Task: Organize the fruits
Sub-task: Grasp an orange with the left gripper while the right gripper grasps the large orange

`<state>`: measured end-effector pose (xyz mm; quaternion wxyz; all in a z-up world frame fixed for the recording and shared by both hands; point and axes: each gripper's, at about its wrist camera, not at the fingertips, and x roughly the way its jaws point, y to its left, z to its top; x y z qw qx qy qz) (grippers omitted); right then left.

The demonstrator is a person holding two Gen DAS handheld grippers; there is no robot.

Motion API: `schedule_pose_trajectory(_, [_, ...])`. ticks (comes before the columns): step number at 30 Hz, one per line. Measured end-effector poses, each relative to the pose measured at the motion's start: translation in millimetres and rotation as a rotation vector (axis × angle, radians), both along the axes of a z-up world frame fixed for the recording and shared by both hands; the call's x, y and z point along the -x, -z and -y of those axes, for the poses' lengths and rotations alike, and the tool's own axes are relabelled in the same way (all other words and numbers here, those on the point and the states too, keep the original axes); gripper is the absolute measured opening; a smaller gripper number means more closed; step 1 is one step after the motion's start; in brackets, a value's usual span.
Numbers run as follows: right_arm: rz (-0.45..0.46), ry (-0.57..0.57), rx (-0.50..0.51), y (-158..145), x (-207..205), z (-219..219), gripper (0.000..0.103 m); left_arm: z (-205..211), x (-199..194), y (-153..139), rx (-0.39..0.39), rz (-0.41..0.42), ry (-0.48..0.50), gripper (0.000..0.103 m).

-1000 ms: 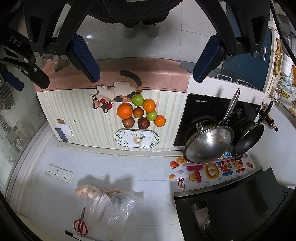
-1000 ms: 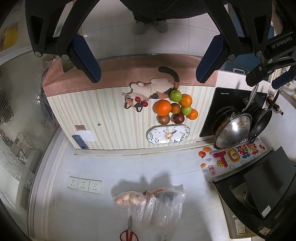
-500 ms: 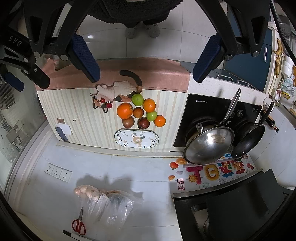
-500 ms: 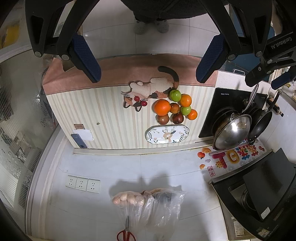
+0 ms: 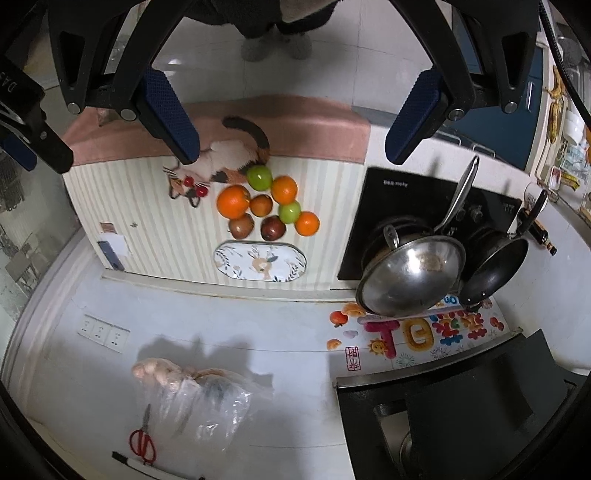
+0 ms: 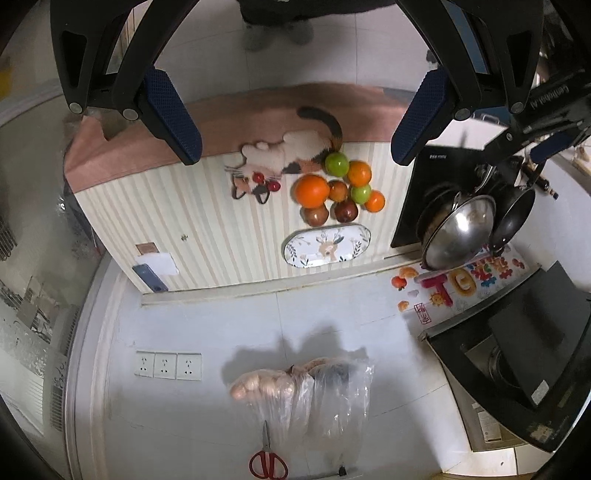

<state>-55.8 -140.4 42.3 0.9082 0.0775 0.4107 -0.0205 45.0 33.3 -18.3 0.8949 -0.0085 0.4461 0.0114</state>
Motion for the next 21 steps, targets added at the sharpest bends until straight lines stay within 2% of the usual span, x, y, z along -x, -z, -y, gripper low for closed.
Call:
schedule_pose_trajectory(4, [-0.055, 0.015, -0.073, 29.6, -31.5, -4.6, 0.103, -18.1, -33.7, 16.9, -0.002, -0.006, 0.006, 0.103])
schedule_pose_trajectory(8, [-0.122, 0.016, -0.125, 70.0, -66.4, -7.6, 0.103, -37.3, -74.5, 45.9, 0.020, -0.069, -0.006, 0.103])
schedule_pose_trajectory(12, [-0.219, 0.031, -0.212, 119.9, -110.9, -2.3, 0.103, -54.6, -115.9, 91.5, 0.084, -0.207, -0.049, 0.103])
schedule_pose_trajectory(17, [-0.319, 0.030, -0.257, 181.5, -173.0, 4.4, 0.103, -61.3, -157.9, 163.7, 0.130, -0.389, -0.107, 0.103])
schedule_pose_trajectory(21, [-0.419, -0.023, -0.281, 233.9, -227.5, 3.8, 0.103, -62.6, -191.6, 223.3, 0.241, -0.516, -0.190, 0.098])
